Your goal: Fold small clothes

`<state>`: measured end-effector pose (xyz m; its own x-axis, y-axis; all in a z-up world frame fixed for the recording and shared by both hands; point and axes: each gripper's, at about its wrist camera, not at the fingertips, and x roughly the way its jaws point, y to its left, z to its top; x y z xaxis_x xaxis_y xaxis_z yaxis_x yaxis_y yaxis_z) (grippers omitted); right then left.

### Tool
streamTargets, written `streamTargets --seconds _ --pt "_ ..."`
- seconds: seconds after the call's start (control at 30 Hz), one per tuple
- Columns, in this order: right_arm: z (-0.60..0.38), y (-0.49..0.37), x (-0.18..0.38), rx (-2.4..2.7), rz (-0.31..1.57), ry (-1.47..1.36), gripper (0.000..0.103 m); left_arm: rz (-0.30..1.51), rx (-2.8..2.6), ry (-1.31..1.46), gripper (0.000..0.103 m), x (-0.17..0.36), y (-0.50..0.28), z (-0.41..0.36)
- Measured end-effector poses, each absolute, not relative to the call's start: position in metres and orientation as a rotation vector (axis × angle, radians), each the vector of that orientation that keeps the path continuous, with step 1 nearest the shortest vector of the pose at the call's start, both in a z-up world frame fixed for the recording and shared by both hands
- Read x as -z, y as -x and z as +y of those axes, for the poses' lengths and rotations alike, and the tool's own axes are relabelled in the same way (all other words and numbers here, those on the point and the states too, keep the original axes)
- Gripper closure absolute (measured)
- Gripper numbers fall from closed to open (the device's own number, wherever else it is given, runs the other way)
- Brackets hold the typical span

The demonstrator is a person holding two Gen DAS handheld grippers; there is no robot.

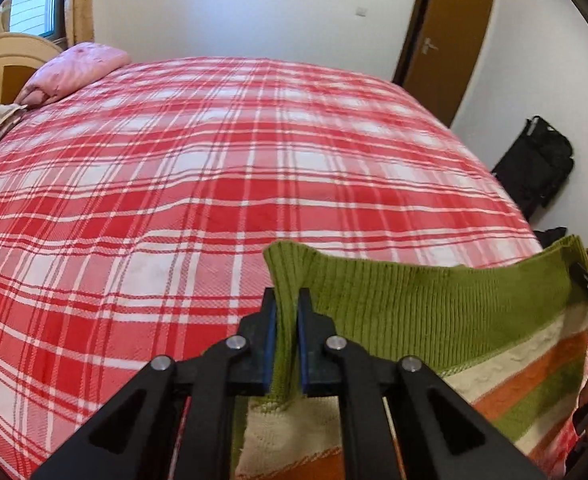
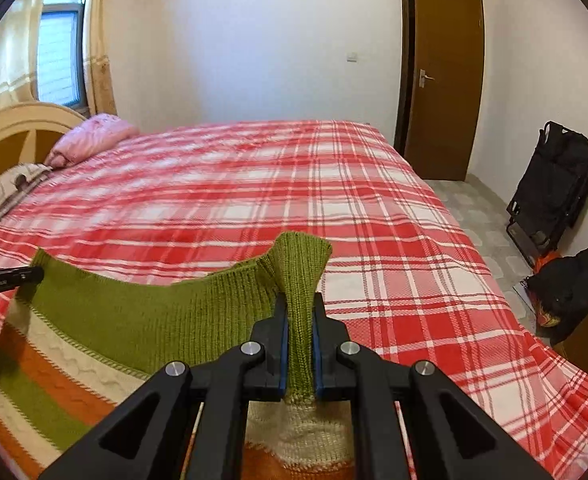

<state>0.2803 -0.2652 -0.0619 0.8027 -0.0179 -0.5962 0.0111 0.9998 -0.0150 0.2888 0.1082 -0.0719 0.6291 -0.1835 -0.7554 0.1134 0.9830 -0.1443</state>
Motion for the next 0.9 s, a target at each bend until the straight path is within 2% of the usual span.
streamTargets --seconds 0.27,0.43,0.47,0.5,0.6,0.67,0.73,0.77,0.8,0.9 --pt "-0.272 -0.309 0.120 0.047 0.764 0.023 0.094 0.934 0.111 0.052 0.092 0.112 -0.299 0.103" --pt "-0.271 -0.318 0.132 0.036 0.810 0.038 0.093 0.905 0.082 0.021 0.083 0.120 -0.297 0.101" --pt "-0.270 -0.319 0.133 0.030 0.823 0.041 0.092 0.904 0.077 0.006 0.078 0.121 -0.299 0.098" --pt "-0.270 -0.321 0.133 0.026 0.827 0.039 0.091 0.911 0.069 -0.012 0.068 0.123 -0.300 0.095" --pt "-0.279 -0.314 0.120 -0.023 0.841 -0.022 0.091 0.933 0.068 -0.015 0.066 0.117 -0.301 0.097" --pt "-0.292 -0.287 0.096 -0.048 0.772 -0.112 0.089 0.950 0.093 0.007 0.064 0.107 -0.292 0.105" --pt "-0.306 -0.253 0.075 -0.060 0.705 -0.159 0.072 0.918 0.098 0.000 0.052 0.093 -0.272 0.119" --pt "-0.313 -0.232 0.067 -0.044 0.680 -0.165 0.048 0.904 0.100 -0.003 0.038 0.088 -0.263 0.125" --pt "-0.318 -0.214 0.062 -0.027 0.663 -0.172 0.030 0.884 0.106 0.004 0.028 0.082 -0.250 0.134" --pt "-0.334 -0.157 0.065 -0.023 0.670 -0.242 0.030 0.849 0.127 0.057 0.027 0.074 -0.207 0.162"
